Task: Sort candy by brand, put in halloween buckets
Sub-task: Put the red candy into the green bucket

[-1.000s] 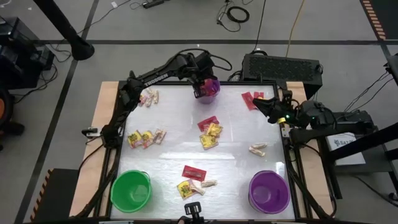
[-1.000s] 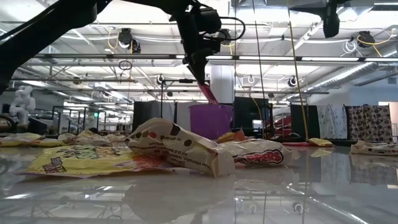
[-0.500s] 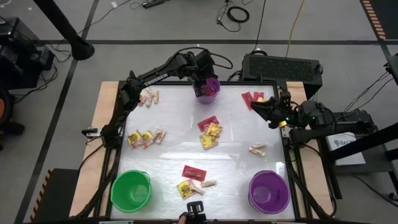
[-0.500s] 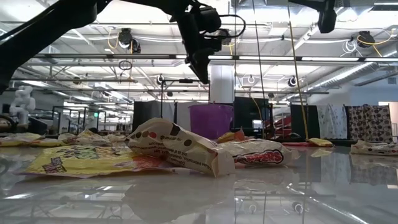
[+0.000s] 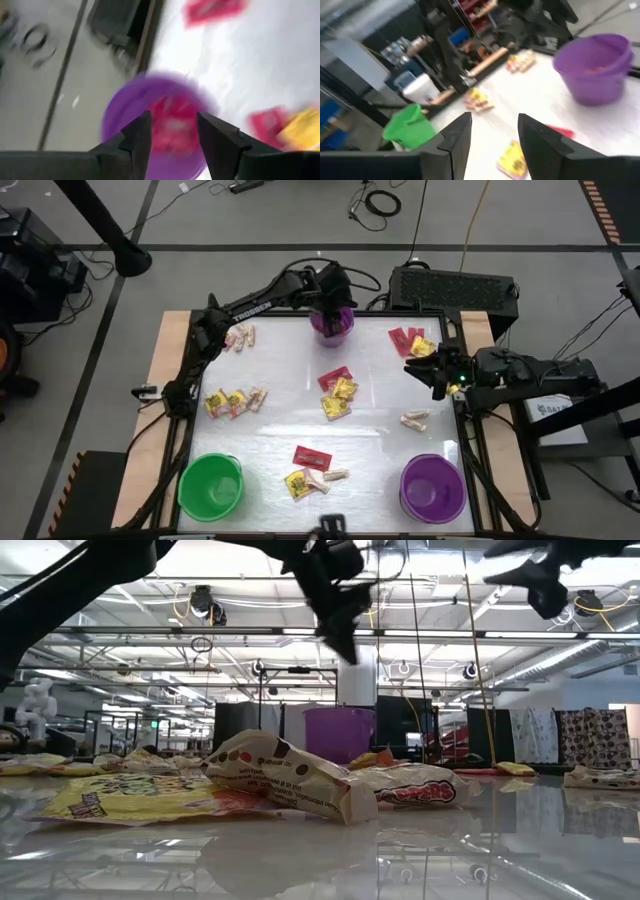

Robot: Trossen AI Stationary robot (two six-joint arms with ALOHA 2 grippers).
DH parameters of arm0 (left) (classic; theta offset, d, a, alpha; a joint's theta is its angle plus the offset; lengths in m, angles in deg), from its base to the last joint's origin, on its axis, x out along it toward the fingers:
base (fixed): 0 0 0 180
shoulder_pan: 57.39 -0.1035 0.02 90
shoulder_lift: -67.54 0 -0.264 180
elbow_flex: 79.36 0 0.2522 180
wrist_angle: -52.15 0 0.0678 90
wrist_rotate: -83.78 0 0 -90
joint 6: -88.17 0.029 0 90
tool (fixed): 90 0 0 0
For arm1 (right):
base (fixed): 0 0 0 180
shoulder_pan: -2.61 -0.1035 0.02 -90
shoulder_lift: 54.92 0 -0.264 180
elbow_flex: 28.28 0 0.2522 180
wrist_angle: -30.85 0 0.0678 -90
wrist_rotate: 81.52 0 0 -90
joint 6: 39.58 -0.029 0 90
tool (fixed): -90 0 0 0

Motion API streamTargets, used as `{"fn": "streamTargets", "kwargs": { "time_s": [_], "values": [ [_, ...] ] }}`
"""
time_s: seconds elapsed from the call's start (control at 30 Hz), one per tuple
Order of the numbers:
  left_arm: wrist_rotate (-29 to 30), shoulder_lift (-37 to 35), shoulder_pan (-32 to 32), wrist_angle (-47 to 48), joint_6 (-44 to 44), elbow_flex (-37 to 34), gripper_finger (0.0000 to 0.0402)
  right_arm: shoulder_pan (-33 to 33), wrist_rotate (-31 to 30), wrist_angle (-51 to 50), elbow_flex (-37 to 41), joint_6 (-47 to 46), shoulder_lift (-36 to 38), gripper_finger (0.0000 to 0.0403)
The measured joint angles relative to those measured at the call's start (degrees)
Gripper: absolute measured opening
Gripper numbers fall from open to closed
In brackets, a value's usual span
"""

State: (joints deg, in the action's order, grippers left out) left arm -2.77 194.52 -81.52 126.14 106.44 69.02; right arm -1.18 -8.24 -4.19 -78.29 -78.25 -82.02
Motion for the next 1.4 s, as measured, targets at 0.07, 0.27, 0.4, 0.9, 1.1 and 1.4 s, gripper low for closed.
{"fn": "streamTargets", "kwargs": {
  "time_s": [0.07,0.27,0.4,0.9,1.1,1.4],
  "values": [
    [-3.88,0.24,1.40,-3.54,-0.06,0.05,0.0162,0.00,-0.10,-3.72,0.00,0.74,0.89,0.0155],
    [-9.68,3.34,6.15,-16.06,-1.45,0.05,0.0162,0.00,-2.85,-13.74,0.00,-0.68,2.64,0.0155],
    [-12.67,7.17,8.44,-21.62,-1.44,0.05,0.0162,0.06,-4.12,-15.18,0.00,-0.89,3.34,0.0155],
    [-17.35,23.52,4.92,-49.53,-23.93,0.36,0.0159,0.06,-4.24,-15.08,0.00,0.41,4.99,0.0155],
    [-12.85,27.10,6.25,-55.15,-25.03,0.38,0.0147,0.06,-4.47,-14.85,0.00,1.02,4.99,0.0155],
    [-5.90,29.83,8.52,-61.42,-18.21,0.47,0.0145,0.06,-4.48,-14.88,0.00,0.57,4.95,0.0155]
  ]
}}
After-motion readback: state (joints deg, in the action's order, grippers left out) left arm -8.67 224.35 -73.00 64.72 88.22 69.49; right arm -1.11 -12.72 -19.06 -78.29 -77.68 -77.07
